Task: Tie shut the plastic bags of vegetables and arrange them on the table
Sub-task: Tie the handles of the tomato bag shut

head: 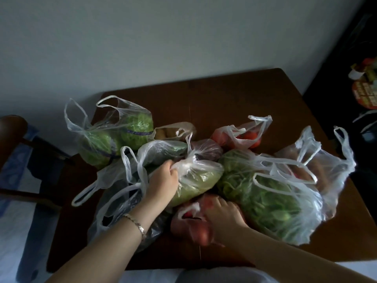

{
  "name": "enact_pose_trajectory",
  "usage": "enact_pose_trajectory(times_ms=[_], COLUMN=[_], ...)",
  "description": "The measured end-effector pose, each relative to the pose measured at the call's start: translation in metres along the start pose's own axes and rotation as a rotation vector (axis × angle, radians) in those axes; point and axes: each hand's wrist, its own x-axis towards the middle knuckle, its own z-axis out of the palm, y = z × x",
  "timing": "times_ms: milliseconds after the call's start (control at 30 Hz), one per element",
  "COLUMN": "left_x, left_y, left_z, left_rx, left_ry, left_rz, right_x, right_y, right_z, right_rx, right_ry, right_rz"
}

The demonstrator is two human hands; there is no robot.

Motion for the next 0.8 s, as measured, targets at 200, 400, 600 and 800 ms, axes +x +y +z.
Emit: enact_pose_trajectory(times_ms=[200,400,600,800], left_x=[-0.013,-0.010,-0.030,-0.039], left_y=[-0.008,-0.013,-0.026,-0.013], left_z=[-0.008,-0.010,0.020,0.048], left_rx=[0.209,0.363,0.351,-0.034], left_ry=[-0.025,-0.056,-0.356,-0.428], left_rz=[-0.019,-0.015,0.439,0.156], right_x=[-0.012,-0.007,-0.019,-0.020], right_y=[0.023,0.037,0.056,0.068], right_z=[-0.012,0.006,-0.001,-0.001], right_rx=[0.491,0.458,0.357,0.526], right_ry=[-0.025,0.020,-0.010,0.116], right_rz=[0.021,-0.093,-0.127,-0.036])
